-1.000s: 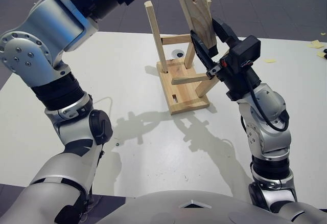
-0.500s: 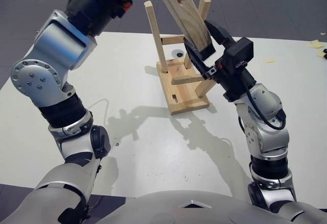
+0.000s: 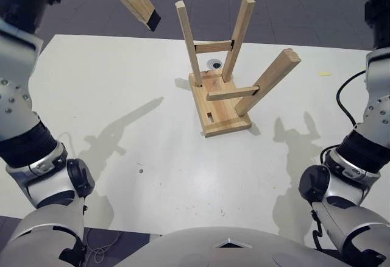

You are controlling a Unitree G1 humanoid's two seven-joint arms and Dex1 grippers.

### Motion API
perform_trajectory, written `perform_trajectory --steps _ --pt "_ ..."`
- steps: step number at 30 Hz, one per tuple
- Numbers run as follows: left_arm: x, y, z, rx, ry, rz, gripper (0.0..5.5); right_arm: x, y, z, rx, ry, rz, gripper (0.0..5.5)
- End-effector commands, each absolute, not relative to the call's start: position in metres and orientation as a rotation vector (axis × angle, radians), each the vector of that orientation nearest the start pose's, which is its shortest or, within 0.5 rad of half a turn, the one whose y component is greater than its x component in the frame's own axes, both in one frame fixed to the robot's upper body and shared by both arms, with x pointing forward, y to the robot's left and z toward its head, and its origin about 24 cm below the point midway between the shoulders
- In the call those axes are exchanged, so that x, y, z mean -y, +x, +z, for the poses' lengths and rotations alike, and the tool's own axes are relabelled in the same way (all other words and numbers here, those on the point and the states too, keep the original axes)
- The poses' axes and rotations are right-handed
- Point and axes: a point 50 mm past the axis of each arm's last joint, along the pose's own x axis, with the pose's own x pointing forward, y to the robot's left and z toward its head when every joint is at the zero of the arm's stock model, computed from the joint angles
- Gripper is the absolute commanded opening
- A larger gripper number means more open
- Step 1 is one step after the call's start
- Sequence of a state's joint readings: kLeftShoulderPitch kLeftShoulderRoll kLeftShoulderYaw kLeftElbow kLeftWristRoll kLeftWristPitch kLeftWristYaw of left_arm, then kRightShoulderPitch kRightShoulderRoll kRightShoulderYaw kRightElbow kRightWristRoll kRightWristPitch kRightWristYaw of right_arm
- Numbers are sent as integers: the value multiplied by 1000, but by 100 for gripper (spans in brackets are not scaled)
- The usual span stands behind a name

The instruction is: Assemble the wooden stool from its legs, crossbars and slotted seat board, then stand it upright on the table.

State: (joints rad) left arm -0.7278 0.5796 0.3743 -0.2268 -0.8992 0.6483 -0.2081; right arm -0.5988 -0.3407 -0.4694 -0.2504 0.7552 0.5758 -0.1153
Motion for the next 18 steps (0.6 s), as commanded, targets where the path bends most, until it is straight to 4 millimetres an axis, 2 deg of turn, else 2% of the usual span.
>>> perform_trajectory --steps 1,4,6,11,15,18 --pt "-219 288 293 434 -139 -431 105 216 309 192 130 233 53 540" --pt "-218 288 288 433 -149 -419 105 182 300 155 -14 221 213 540" --pt "-217 288 286 430 -146 -418 105 169 292 145 -46 235 290 540" --pt "-220 289 281 402 -110 -409 105 150 277 139 -103 208 480 540" --pt "-222 291 280 393 -88 -412 105 148 272 143 -97 210 544 540" --pt "-224 293 274 372 -56 -399 105 143 264 146 -110 237 672 540"
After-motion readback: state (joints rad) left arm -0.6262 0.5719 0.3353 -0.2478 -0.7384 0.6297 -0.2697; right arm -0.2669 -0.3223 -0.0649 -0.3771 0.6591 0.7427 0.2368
